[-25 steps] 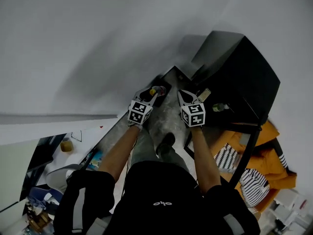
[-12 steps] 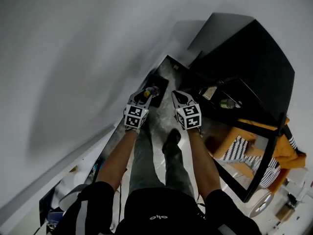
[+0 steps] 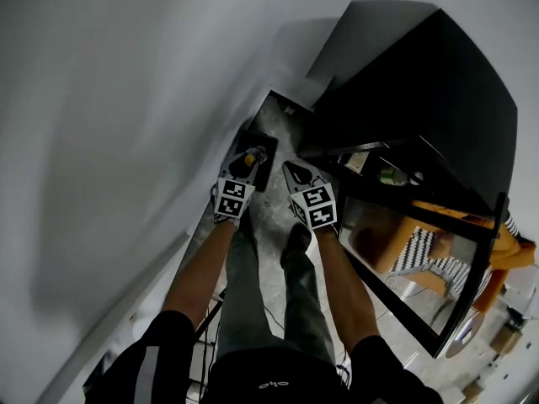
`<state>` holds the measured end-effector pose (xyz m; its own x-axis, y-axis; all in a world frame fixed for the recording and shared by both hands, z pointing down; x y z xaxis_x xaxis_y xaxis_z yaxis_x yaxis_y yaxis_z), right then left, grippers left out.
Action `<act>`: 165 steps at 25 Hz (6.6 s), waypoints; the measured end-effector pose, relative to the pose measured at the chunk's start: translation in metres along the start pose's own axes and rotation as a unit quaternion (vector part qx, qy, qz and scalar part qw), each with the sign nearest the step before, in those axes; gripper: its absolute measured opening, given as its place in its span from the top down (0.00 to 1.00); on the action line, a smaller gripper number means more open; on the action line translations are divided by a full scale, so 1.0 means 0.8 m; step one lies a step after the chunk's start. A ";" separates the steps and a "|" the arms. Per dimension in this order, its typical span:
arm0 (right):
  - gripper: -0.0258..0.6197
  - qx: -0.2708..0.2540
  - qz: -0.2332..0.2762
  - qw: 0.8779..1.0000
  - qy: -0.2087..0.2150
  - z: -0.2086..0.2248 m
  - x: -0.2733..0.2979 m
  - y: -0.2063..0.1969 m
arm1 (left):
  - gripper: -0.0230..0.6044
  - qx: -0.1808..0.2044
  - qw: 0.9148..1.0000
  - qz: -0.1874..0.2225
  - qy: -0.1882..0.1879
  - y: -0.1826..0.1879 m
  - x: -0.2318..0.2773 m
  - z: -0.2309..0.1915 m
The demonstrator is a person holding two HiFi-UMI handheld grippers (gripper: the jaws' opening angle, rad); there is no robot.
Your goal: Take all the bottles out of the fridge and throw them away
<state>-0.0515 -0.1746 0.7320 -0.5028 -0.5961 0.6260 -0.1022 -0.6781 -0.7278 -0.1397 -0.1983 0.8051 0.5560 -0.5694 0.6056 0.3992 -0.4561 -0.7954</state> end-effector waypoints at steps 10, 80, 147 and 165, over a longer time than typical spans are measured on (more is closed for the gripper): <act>0.95 0.030 -0.011 0.999 -0.014 0.037 0.040 -0.026 | 0.74 0.017 1.000 -0.011 -0.016 -0.017 0.064 -0.010; 0.95 0.046 0.186 0.981 -0.025 0.050 -0.494 0.098 | 0.95 0.085 0.982 0.163 -0.038 0.373 -0.247 0.339; 0.74 0.191 0.219 0.909 -0.298 0.246 -0.377 -0.106 | 0.95 0.202 0.927 0.156 -0.274 0.288 -0.041 0.406; 0.39 0.152 0.217 0.917 -0.298 0.397 -0.237 -0.140 | 0.95 0.221 0.921 0.183 -0.262 0.244 0.063 0.401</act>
<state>0.3277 -0.1222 0.7839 0.1292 -0.9061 0.4028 0.2853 -0.3551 -0.8902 0.1999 -0.0965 0.6722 0.9420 -0.1686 0.2903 0.3079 0.0895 -0.9472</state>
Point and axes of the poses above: the fingertips, and each gripper's own axes: x forward along the fingers, z to its right, y out of its top, the point moved 1 cm from there along -x, backward along the fingers, and after that the axes turned 7 degrees about x, right-handed, at the moved point
